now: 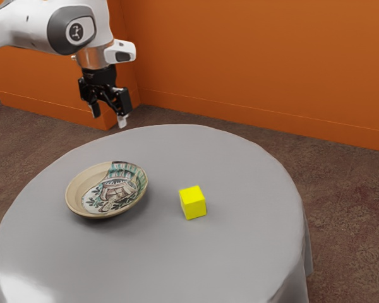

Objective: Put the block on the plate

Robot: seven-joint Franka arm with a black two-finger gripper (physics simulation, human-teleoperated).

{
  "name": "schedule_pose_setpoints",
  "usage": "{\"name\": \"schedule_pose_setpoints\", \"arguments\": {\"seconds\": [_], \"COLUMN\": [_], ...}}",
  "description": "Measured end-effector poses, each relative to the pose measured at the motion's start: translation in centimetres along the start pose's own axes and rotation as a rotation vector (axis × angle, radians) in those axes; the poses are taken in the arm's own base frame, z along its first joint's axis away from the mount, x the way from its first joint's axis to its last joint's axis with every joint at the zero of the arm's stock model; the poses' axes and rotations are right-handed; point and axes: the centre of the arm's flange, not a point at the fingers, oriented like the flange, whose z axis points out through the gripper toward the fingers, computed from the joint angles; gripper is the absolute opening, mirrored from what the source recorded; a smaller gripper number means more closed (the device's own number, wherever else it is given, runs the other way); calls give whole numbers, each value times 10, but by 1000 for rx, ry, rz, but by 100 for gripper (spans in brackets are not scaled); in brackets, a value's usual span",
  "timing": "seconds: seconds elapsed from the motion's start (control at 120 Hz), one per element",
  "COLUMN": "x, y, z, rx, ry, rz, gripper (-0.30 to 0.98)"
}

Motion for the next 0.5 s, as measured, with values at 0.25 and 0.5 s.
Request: {"name": "schedule_pose_setpoints", "arguments": {"seconds": [0.25,0.5], "x": [5,46], "y": [12,96], "z": [41,124], "rx": [-5,19], "ry": [-53,-92], "rz": [23,65], "gripper": [69,69]}}
